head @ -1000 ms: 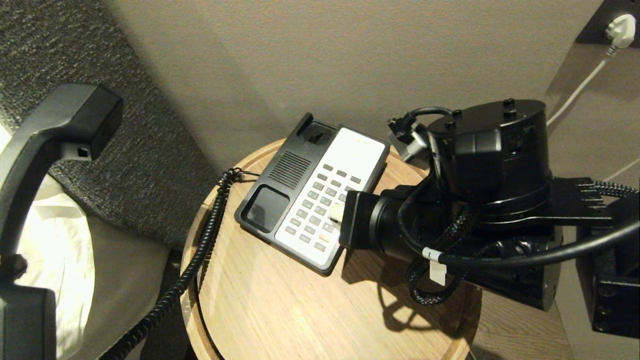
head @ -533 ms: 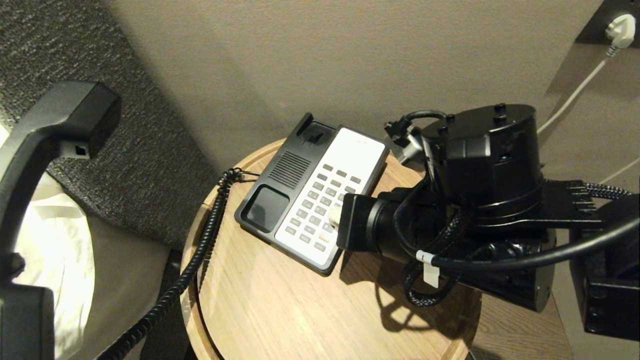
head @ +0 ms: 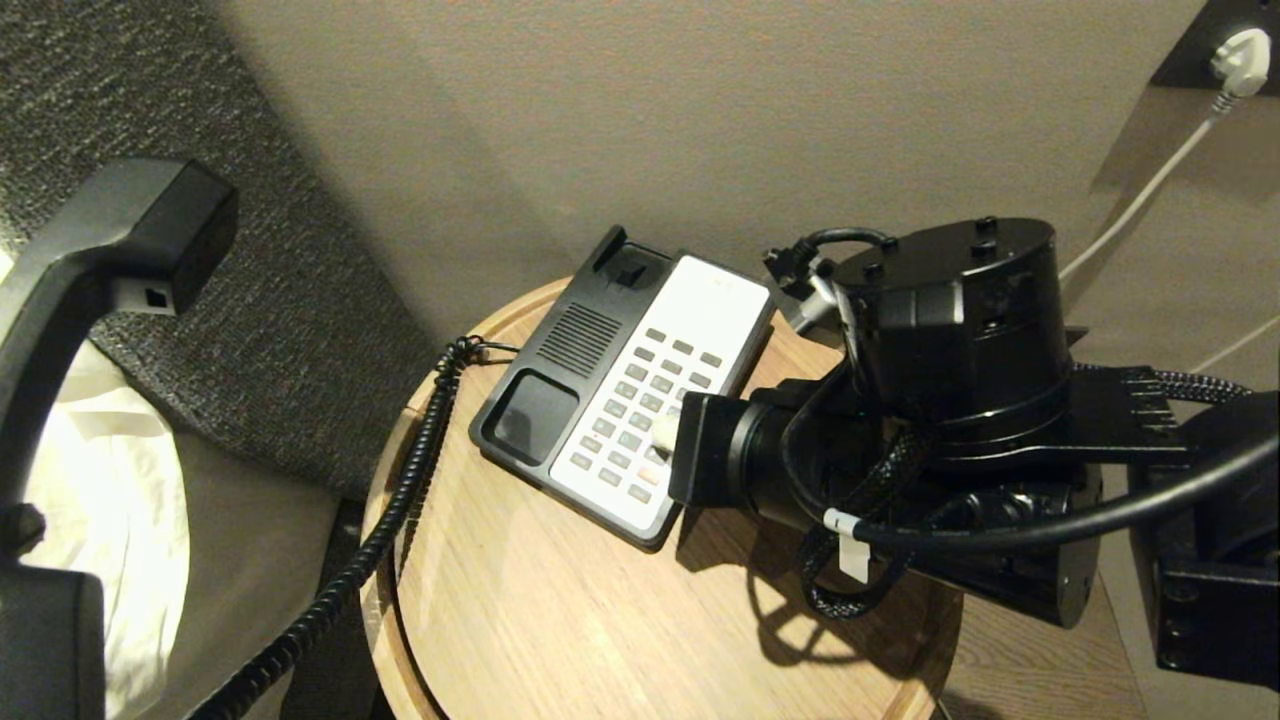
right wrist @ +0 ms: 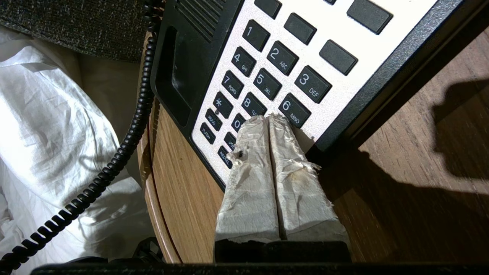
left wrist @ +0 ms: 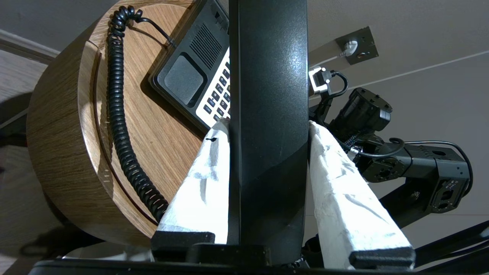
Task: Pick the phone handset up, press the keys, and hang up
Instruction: Dial the number
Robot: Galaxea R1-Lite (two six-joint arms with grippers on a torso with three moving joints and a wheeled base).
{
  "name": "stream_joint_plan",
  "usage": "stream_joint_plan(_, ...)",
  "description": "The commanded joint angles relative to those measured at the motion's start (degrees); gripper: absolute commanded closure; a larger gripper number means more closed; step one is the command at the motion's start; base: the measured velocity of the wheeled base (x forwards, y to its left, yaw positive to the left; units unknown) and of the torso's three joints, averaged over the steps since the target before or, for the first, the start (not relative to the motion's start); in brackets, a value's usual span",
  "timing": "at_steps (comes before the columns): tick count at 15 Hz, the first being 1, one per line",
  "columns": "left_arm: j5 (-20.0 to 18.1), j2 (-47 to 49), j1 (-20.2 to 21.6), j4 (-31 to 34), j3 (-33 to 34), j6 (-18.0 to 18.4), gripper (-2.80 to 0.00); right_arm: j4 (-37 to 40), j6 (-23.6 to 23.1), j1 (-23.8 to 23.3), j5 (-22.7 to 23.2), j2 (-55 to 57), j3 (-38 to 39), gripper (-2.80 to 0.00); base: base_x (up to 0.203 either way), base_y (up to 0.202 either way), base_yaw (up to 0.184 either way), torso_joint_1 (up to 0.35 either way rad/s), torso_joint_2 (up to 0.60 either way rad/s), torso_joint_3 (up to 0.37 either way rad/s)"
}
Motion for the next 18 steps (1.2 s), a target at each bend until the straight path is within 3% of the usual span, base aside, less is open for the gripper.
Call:
stream_joint_plan(1, -0.02, -0.01, 0.0, -0.04, 0.06, -0.29, 0.0, -0.21, 0.13, 0.12, -0.1, 0.18, -0.35, 0.0, 0.0, 0.0, 0.0, 0.0, 0.0, 0.0)
stream_joint_plan(18, -0.02, -0.28, 0.0, -0.02, 0.33, -0.2, 0.0, 0.47, 0.92, 4.5, -0.01, -1.32, 1.56, 0.0, 0.0, 0.0, 0.0, 0.0, 0.0, 0.0)
